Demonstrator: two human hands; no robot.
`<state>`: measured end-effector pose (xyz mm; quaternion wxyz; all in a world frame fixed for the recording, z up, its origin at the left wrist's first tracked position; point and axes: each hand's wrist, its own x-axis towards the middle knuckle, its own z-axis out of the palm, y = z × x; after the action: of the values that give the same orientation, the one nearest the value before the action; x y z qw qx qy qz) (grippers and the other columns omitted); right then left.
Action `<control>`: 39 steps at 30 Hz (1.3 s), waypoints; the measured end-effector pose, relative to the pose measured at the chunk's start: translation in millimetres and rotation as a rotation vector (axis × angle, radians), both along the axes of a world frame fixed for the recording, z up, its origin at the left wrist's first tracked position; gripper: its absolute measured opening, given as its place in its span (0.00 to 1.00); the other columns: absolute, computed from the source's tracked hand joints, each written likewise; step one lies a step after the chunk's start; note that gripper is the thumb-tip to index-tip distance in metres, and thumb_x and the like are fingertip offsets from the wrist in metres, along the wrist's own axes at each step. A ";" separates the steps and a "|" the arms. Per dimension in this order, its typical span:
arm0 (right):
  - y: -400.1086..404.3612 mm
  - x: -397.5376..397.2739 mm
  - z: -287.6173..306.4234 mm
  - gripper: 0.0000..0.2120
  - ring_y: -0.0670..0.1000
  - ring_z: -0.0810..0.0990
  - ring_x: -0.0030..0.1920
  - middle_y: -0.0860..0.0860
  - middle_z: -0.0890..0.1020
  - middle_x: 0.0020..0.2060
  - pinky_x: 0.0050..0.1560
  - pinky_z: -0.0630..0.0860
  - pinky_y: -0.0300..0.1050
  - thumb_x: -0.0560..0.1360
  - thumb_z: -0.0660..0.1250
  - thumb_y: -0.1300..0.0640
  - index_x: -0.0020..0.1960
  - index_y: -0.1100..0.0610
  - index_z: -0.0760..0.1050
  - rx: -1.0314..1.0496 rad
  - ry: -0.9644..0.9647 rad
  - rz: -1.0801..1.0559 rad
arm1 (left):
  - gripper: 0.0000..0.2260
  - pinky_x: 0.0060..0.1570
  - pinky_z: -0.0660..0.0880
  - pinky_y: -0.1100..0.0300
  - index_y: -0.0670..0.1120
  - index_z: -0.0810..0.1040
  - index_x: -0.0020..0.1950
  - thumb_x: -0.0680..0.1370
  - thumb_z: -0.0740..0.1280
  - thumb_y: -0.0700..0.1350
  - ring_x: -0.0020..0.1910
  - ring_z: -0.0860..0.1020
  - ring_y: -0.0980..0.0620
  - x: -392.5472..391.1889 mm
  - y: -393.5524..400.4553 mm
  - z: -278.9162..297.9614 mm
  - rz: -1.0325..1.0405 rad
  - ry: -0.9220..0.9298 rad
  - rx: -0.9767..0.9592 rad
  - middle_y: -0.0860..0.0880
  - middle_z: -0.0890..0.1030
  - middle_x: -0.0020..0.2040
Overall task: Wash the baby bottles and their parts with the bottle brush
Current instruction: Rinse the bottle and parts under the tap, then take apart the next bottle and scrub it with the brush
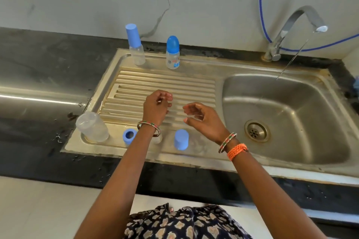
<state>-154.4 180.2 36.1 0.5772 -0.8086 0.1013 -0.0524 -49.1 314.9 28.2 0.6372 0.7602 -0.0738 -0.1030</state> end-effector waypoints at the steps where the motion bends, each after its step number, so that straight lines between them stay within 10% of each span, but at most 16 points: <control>1: -6.4 7.8 1.1 0.13 0.47 0.81 0.51 0.50 0.82 0.49 0.55 0.75 0.37 0.71 0.71 0.65 0.54 0.55 0.78 -0.014 0.001 -0.017 | 0.16 0.30 0.75 0.63 0.48 0.75 0.41 0.76 0.55 0.29 0.33 0.79 0.59 4.9 -5.1 0.9 0.005 0.011 -0.006 0.51 0.79 0.40; 12: -67.6 107.3 0.3 0.07 0.48 0.82 0.43 0.49 0.83 0.40 0.49 0.77 0.38 0.72 0.66 0.66 0.45 0.58 0.81 -0.209 0.016 -0.127 | 0.09 0.43 0.79 0.50 0.46 0.77 0.46 0.74 0.62 0.33 0.41 0.78 0.47 77.1 -66.0 4.7 0.089 -0.014 0.015 0.48 0.80 0.42; 23: -279.4 67.8 -14.5 0.08 0.60 0.80 0.51 0.60 0.82 0.48 0.55 0.71 0.43 0.74 0.66 0.59 0.50 0.63 0.78 -0.075 0.155 -1.004 | 0.12 0.30 0.75 0.62 0.51 0.74 0.41 0.77 0.63 0.33 0.36 0.77 0.54 51.4 -248.2 6.3 -0.375 0.053 0.004 0.48 0.79 0.43; 27: -335.6 69.7 -15.0 0.13 0.62 0.81 0.43 0.58 0.82 0.42 0.48 0.78 0.59 0.71 0.72 0.47 0.43 0.54 0.73 -0.072 0.102 -0.972 | 0.13 0.32 0.74 0.59 0.52 0.74 0.40 0.78 0.63 0.34 0.35 0.77 0.53 37.3 -309.9 -5.8 -0.431 0.133 0.026 0.49 0.78 0.41; 34: -366.7 103.5 1.1 0.20 0.51 0.77 0.41 0.54 0.80 0.41 0.37 0.70 0.36 0.71 0.70 0.41 0.43 0.59 0.74 -0.113 0.128 -0.799 | 0.13 0.33 0.72 0.59 0.49 0.74 0.40 0.78 0.62 0.33 0.35 0.75 0.53 30.1 -352.5 -19.2 -0.344 0.233 0.016 0.50 0.78 0.39; 39: -368.0 101.0 -6.1 0.21 0.59 0.82 0.39 0.58 0.81 0.36 0.42 0.82 0.53 0.71 0.69 0.40 0.36 0.58 0.73 0.081 0.058 -0.818 | 0.13 0.32 0.71 0.61 0.47 0.73 0.40 0.78 0.60 0.31 0.33 0.74 0.52 24.6 -357.3 -21.0 -0.284 0.294 -0.028 0.49 0.77 0.37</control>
<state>-53.4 -187.8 30.0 0.5369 -0.6794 0.4327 -0.2509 -24.5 -42.4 7.1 0.6306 0.7101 -0.0879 -0.3005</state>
